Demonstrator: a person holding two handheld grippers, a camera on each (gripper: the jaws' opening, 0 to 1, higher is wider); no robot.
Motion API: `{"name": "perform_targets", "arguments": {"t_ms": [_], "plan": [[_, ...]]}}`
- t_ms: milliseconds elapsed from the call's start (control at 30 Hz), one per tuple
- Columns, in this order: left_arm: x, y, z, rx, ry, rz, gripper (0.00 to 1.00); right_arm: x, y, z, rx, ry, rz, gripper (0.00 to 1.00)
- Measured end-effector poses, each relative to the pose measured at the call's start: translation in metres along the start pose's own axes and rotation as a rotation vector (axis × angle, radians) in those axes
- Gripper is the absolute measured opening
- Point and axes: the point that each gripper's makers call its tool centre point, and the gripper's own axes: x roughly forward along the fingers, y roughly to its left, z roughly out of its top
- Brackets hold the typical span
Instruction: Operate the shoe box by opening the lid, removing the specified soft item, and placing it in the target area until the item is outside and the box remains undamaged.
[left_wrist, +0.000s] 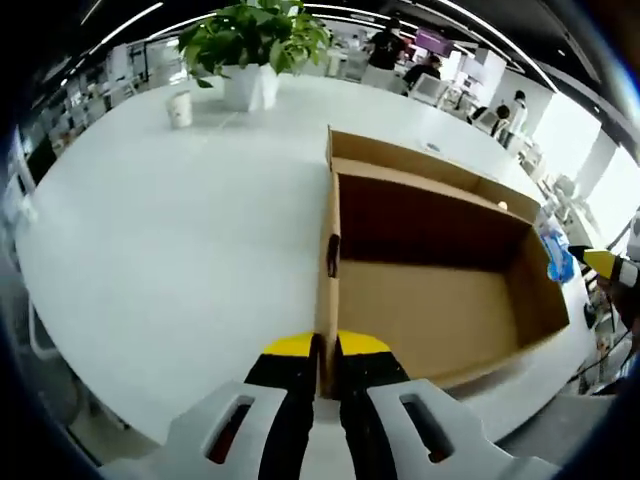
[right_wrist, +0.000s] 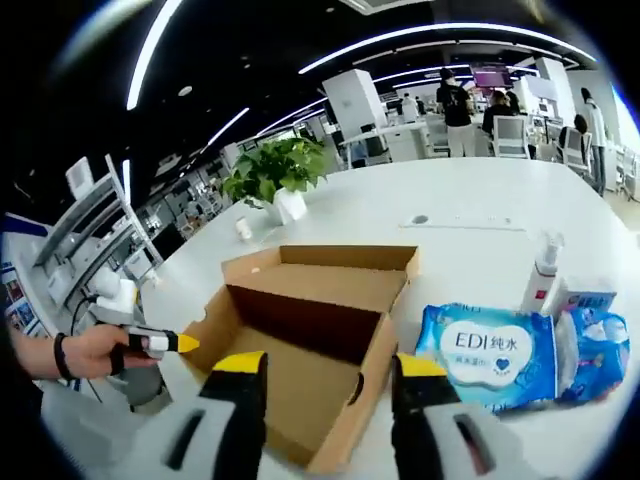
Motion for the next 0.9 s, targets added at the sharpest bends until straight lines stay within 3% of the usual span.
{"name": "perform_targets", "arguments": {"t_ms": [200, 367, 500, 900], "plan": [[0.000, 0.000, 0.000, 0.005, 0.000, 0.017, 0.04, 0.026, -0.026, 0.032, 0.056, -0.015, -0.065, 0.46], [0.002, 0.001, 0.000, 0.004, -0.004, 0.022, 0.04, 0.047, -0.047, 0.047, 0.071, 0.015, -0.137, 0.43], [0.002, 0.001, 0.000, -0.001, -0.003, 0.021, 0.04, 0.062, -0.062, 0.057, 0.099, 0.032, -0.184, 0.33], [0.007, 0.004, 0.002, -0.026, -0.007, 0.016, 0.04, 0.092, -0.070, 0.058, 0.110, 0.096, -0.182, 0.30]]}}
